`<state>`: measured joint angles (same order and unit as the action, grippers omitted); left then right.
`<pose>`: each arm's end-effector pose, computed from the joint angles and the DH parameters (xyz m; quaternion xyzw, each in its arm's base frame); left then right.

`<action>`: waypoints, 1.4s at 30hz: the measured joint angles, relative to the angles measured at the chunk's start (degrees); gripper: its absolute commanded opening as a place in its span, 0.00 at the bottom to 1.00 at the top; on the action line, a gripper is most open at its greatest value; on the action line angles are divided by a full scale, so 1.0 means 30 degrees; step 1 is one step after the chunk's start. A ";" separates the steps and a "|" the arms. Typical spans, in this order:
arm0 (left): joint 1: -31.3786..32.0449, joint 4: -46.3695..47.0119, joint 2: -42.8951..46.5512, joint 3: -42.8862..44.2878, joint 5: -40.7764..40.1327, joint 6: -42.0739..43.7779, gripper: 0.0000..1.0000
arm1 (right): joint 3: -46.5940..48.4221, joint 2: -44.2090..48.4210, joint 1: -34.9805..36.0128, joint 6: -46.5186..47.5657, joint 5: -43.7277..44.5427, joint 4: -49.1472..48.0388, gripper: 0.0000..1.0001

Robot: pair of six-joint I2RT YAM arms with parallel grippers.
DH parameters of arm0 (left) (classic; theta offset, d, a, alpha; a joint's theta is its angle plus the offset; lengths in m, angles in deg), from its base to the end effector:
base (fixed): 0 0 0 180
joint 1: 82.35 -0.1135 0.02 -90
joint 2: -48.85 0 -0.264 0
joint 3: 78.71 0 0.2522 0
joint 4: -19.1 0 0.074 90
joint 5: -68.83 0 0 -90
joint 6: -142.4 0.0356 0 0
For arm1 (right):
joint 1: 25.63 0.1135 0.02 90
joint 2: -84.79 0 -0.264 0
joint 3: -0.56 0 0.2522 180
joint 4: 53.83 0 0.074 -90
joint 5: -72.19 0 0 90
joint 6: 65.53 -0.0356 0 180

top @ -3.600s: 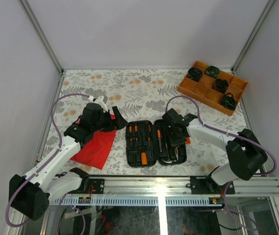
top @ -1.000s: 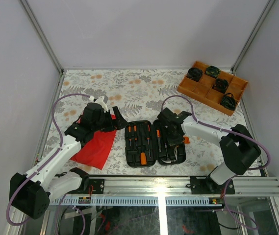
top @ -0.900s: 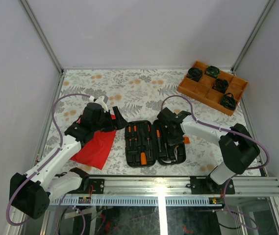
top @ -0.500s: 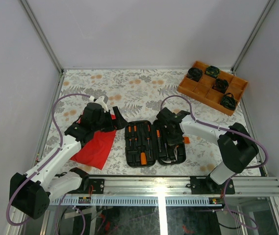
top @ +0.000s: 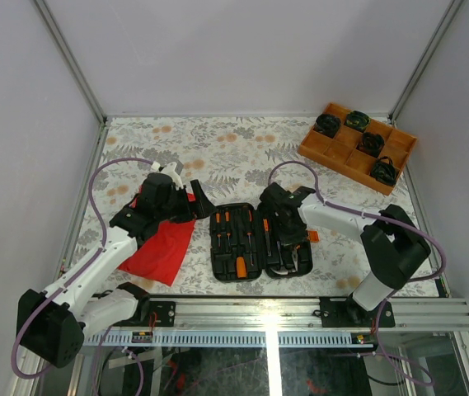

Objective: Sort the tools into containers
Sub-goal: Place the pliers in the storage box.

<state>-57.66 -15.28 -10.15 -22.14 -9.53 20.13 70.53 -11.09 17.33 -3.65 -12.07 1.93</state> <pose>0.1998 -0.0997 0.2639 -0.0135 0.8906 -0.2921 0.3482 0.2145 0.1949 0.1576 -0.1250 0.9882 0.0015 0.0881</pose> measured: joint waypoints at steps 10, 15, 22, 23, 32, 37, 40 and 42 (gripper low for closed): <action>0.0000 0.0007 -0.0313 0.0000 0.0204 0.0000 0.84 | 0.0342 -0.0517 0.0670 -0.0357 0.1005 0.0379 0.00; 0.0000 0.0015 -0.0328 0.0000 0.0321 0.0000 0.85 | 0.0532 -0.0772 0.0954 -0.0481 0.1384 0.0561 0.00; 0.0000 0.0007 -0.0408 0.0000 0.0335 0.0007 0.85 | 0.0685 -0.0816 0.1268 -0.0648 0.1945 0.0787 0.16; 0.0000 0.0007 -0.0408 0.0000 0.0335 0.0007 0.84 | 0.0678 -0.0714 0.1290 -0.0699 0.1996 0.0794 0.17; 0.0000 0.0000 -0.0401 0.0051 0.0328 0.0007 0.85 | 0.0044 0.1231 0.1406 -0.1166 0.2404 0.0036 0.25; 0.0000 0.0000 -0.0401 0.0051 0.0328 0.0007 0.84 | 0.0022 0.1989 0.1508 -0.1654 0.2463 -0.0248 0.41; 0.0000 0.0000 -0.0401 0.0051 0.0328 0.0007 0.84 | -0.0182 0.3147 0.1668 -0.2076 0.3009 -0.0670 0.48; 0.0000 0.0000 -0.0401 0.0051 0.0328 0.0007 0.85 | -0.0474 0.4029 0.1698 -0.2302 0.3461 -0.0831 0.52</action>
<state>-57.66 -15.28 -11.35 -21.99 -8.55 20.15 69.10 1.00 22.42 -10.55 -1.69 -0.56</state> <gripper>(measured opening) 0.844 0.467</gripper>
